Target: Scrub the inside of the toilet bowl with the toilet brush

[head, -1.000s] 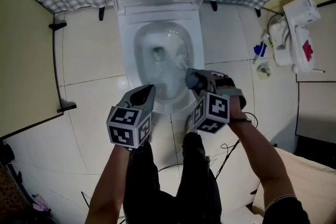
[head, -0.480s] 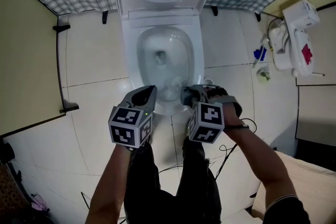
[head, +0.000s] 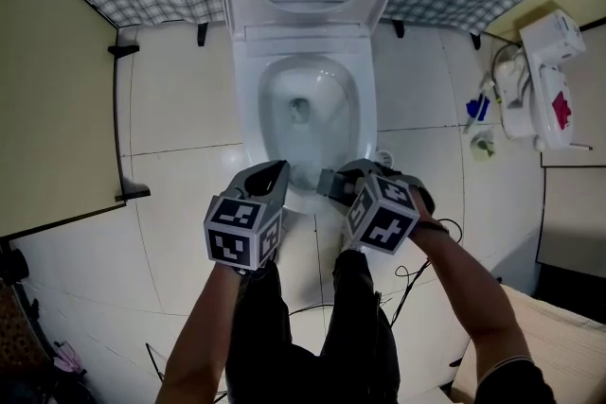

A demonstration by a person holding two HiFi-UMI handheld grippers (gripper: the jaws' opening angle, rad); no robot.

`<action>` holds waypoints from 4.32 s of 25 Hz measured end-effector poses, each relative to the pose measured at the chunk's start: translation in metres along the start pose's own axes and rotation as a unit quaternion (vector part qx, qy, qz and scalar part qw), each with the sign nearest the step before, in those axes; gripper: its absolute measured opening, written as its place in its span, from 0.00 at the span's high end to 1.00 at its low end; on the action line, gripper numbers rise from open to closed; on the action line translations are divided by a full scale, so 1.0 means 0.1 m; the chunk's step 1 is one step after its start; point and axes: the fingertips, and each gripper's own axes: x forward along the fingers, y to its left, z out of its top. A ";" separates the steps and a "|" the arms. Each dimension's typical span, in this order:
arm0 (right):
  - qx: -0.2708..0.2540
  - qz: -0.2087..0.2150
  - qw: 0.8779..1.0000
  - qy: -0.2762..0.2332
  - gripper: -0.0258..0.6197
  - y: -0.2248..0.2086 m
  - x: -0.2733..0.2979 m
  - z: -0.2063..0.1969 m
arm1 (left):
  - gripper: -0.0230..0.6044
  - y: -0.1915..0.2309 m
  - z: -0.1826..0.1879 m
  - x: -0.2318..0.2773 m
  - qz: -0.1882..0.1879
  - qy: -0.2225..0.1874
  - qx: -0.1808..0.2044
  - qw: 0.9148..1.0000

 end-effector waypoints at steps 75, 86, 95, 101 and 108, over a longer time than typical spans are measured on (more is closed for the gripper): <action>0.097 -0.103 0.990 0.024 0.67 -1.22 1.10 -0.19 | 0.95 0.17 -0.34 0.44 0.011 0.036 -0.025 0.999; 0.222 -0.131 0.964 -0.059 0.67 -1.21 0.69 -0.41 | 0.95 0.15 -0.28 0.46 0.019 0.034 -0.012 0.999; 0.321 -0.096 0.921 -0.200 0.67 -1.15 -0.42 -0.63 | 0.95 -0.03 -0.11 0.44 0.031 0.031 -0.004 0.999; 0.372 -0.094 0.881 -0.276 0.67 -1.21 -1.02 -0.85 | 0.95 -0.30 0.02 0.52 0.019 0.026 0.010 0.999; 0.415 -0.129 0.835 -0.338 0.67 -1.25 -1.74 -1.38 | 0.95 -0.84 0.06 0.81 -0.018 0.040 0.037 0.998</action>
